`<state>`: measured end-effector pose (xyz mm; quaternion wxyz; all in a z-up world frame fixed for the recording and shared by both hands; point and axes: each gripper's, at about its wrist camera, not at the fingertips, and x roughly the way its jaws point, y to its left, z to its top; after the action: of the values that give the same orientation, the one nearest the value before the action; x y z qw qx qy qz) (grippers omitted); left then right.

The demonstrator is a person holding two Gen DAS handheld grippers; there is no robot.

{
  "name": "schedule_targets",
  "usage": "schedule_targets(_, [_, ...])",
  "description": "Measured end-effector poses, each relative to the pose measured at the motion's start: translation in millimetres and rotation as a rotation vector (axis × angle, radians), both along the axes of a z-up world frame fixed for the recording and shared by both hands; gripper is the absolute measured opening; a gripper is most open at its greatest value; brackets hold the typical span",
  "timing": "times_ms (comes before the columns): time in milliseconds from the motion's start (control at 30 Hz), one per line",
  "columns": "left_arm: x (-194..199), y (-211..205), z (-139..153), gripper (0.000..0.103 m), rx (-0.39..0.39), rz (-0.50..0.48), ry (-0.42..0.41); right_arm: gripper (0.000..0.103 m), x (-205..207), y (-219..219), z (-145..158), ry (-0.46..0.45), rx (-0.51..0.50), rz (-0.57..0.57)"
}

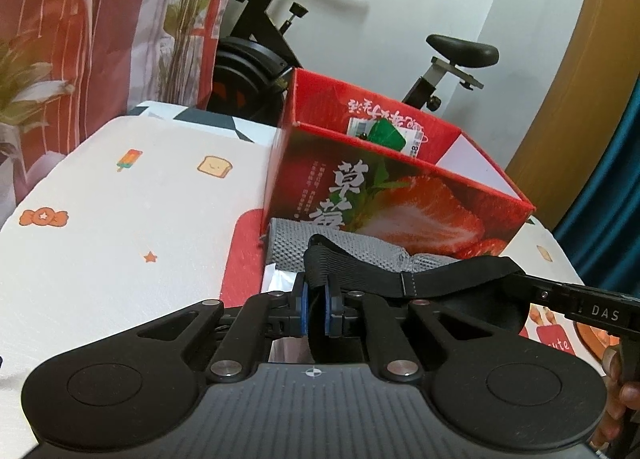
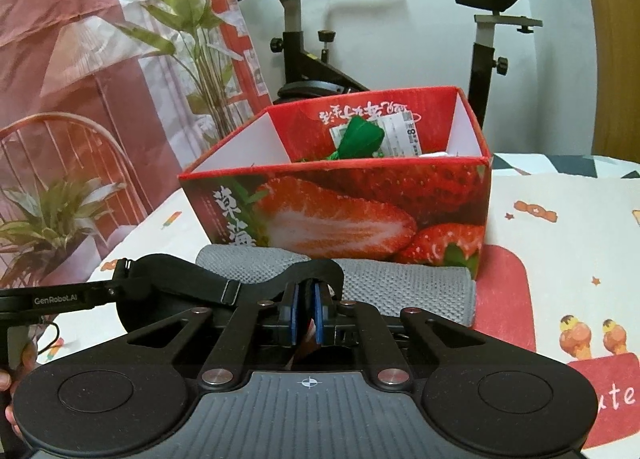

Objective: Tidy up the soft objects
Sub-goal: 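Carry the black eye mask into the red box and open both grippers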

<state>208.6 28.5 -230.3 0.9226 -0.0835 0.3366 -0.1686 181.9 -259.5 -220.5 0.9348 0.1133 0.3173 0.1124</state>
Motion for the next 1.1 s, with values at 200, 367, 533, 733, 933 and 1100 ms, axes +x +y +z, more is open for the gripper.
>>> schedule_targets(200, [-1,2,8,0.008,-0.013,0.015,-0.026,0.008,-1,-2,9,-0.027,-0.001,-0.004])
schedule_targets(367, [3,3,24,0.008,-0.020,0.018,-0.074,0.008,5,-6,24,-0.066,-0.016,-0.005])
schedule_targets(533, [18,-1,51,0.008,-0.025,0.014,-0.156,0.008,19,-12,49,-0.120,-0.030,0.002])
schedule_targets(733, [47,-17,81,0.008,-0.025,0.003,-0.239,0.008,52,-18,80,-0.202,-0.088,-0.003])
schedule_targets(933, [85,-40,97,0.008,0.015,-0.014,-0.296,0.008,95,-24,94,-0.241,-0.171,-0.014])
schedule_targets(1100, [119,-54,86,0.008,0.042,-0.022,-0.259,0.008,130,-28,81,-0.203,-0.229,-0.018])
